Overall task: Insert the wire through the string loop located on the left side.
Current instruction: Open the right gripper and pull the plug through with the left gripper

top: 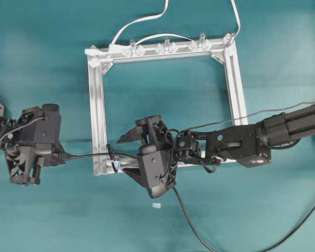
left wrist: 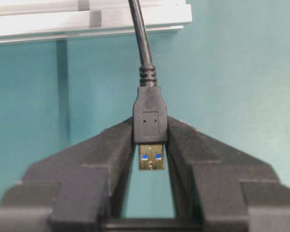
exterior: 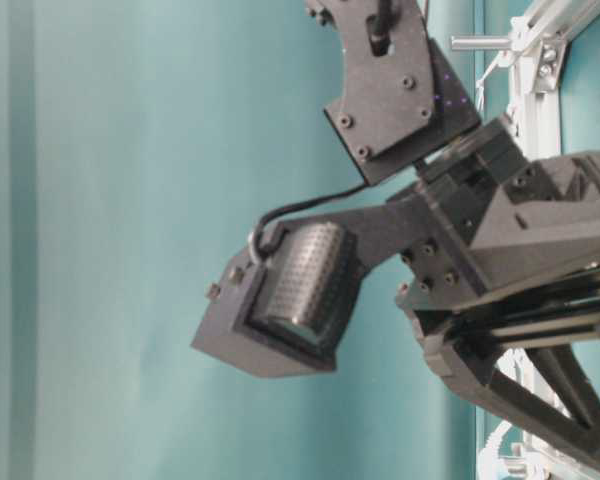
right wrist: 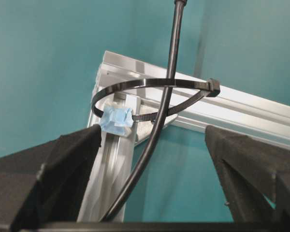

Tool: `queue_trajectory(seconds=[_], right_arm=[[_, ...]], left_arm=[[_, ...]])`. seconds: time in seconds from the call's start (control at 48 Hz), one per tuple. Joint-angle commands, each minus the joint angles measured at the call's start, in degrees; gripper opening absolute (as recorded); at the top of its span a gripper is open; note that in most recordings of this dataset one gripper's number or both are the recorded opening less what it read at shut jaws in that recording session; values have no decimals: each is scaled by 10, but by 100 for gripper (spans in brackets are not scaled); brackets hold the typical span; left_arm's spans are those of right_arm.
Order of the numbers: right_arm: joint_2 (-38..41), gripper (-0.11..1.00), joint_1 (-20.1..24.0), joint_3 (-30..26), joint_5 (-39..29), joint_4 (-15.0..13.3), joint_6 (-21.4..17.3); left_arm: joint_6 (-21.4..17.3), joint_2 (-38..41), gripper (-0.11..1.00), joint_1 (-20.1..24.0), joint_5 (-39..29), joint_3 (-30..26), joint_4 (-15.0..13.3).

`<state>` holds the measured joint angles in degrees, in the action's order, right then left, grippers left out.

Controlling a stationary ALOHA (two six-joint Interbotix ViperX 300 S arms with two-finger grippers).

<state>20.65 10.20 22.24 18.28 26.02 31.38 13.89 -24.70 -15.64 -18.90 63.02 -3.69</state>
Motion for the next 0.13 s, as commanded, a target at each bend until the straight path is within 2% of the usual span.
queue_trajectory(seconds=[0.0,0.104], right_arm=[[-11,95,3,-6,5,-2,2],[-11,95,3,-6,5,-2,2]], left_arm=[[2,-2,34,-3,-1,-11,4],[2,-2,66,-3,-8,-12,4]])
